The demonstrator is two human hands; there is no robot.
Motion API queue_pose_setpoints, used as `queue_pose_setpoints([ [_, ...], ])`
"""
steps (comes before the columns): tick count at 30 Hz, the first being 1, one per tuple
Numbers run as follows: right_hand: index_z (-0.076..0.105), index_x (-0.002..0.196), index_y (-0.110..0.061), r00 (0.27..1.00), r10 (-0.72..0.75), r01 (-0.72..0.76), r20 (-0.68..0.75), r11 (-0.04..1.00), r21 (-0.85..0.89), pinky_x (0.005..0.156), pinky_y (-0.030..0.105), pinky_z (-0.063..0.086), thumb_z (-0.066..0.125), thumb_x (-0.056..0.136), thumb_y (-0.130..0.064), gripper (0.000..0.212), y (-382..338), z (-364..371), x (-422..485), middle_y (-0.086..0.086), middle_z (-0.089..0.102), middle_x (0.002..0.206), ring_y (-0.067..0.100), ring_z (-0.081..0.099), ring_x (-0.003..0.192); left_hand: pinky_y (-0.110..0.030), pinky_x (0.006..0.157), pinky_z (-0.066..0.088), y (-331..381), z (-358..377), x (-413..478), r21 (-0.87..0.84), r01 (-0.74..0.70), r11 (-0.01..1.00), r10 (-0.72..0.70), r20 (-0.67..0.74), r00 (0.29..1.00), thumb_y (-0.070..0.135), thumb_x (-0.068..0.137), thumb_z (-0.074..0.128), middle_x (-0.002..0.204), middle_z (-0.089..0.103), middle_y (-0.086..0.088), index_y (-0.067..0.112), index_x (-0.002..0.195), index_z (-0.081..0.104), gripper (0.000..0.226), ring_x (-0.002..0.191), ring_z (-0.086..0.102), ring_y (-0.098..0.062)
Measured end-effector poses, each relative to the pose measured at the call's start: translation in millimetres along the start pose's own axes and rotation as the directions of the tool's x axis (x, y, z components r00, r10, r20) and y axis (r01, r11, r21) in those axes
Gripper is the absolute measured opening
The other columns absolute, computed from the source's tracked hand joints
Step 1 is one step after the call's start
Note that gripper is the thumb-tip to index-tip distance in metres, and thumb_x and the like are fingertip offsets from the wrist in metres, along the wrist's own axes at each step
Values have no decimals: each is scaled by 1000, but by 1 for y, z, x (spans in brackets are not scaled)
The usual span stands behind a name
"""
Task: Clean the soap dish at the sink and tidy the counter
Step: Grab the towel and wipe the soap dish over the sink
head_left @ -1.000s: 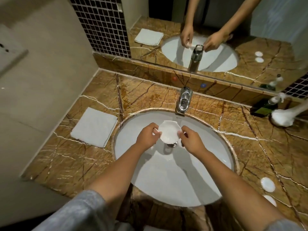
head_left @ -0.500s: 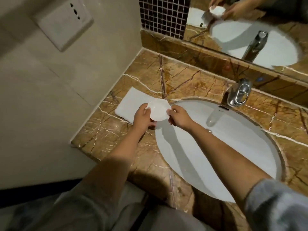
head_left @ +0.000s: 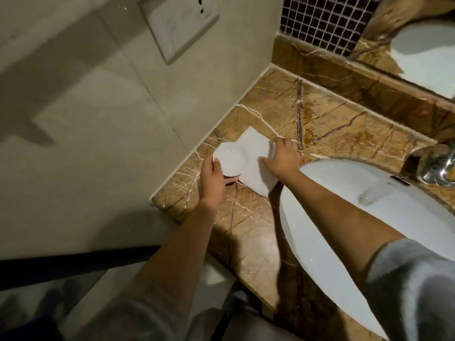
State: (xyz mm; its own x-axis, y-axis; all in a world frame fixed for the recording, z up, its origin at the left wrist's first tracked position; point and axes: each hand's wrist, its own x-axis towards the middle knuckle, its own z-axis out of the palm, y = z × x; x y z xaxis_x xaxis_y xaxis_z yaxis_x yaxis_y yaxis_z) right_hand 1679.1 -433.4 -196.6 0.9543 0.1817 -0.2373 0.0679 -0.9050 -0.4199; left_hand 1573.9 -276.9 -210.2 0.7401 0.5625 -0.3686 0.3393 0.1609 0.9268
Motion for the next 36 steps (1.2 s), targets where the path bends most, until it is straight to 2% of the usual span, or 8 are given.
queue_pose_setpoints([
  [3, 41, 135, -14, 998, 67, -67, 4, 997, -41, 105, 46, 31, 69, 78, -46, 72, -5, 9, 9, 14, 42, 140, 35, 35, 131, -52, 80, 59, -1, -10, 2, 24, 12, 1000, -11, -8, 1000, 40, 97, 41, 124, 47, 2, 30, 132, 47, 37, 67, 66, 13],
  [7, 52, 121, -17, 994, 85, -88, 63, 994, 59, 104, 43, 28, 71, 77, -37, 51, -9, 4, 15, 9, 63, 117, 31, 55, 114, -52, 82, 58, 3, -14, 5, -36, 19, 999, -20, -8, 1000, 36, 99, 39, 125, 45, 4, 29, 132, 47, 36, 65, 67, 10],
  [12, 57, 95, -18, 940, -320, 299, -118, 940, -162, 88, 39, 29, 66, 75, -14, 22, -21, 4, -14, 6, 64, 98, 28, 58, 98, -42, 72, 62, 19, -13, 4, -85, -15, 996, 11, -43, 999, 28, 101, 38, 137, 36, -5, 19, 136, 45, 36, 64, 69, 6],
  [16, 60, 102, -17, 821, -566, 533, -72, 806, -257, 83, 38, 39, 57, 82, -50, 39, -6, 11, -46, 7, 60, 99, 26, 55, 94, -30, 57, 62, 31, -15, 2, -118, -46, 992, 27, -155, 988, 24, 101, 39, 144, 34, -10, 17, 131, 49, 32, 116, 53, -30],
  [19, 66, 95, -12, 790, -612, 593, -45, 780, -202, 73, 33, 41, 43, 89, -58, 51, -1, 15, -60, 5, 58, 91, 22, 53, 86, -29, 55, 62, 31, -14, 0, -173, -38, 984, 3, -198, 980, 23, 102, 39, 145, 34, -11, 16, 133, 47, 33, 124, 41, -35],
  [23, 62, 110, -16, 855, -501, 498, -131, 865, -55, 93, 46, 45, 48, 91, -48, 39, -15, 15, -60, 8, 57, 119, 25, 51, 111, -30, 57, 62, 26, -14, -3, -173, -30, 984, -4, -190, 982, 23, 101, 39, 145, 33, -9, 14, 134, 47, 35, 116, 41, -28],
  [27, 35, 143, -31, 892, -442, 451, 92, 874, -180, 109, 49, 29, 56, 86, -54, 65, -23, 22, -53, 9, 30, 154, 31, 27, 140, -29, 56, 62, 22, -17, -6, -159, -23, 987, -8, -188, 982, 24, 101, 39, 138, 37, -5, 14, 134, 48, 35, 107, 45, -24],
  [36, 32, 140, -15, 936, -324, 351, 137, 873, -337, 96, 55, 40, 52, 91, -16, 53, -42, 31, -54, 28, 40, 134, 44, 40, 122, -34, 64, 61, 7, -28, -9, -182, 99, 978, -92, 47, 995, 33, 99, 43, 134, 39, -8, 37, 113, 52, 17, 85, 69, -22],
])
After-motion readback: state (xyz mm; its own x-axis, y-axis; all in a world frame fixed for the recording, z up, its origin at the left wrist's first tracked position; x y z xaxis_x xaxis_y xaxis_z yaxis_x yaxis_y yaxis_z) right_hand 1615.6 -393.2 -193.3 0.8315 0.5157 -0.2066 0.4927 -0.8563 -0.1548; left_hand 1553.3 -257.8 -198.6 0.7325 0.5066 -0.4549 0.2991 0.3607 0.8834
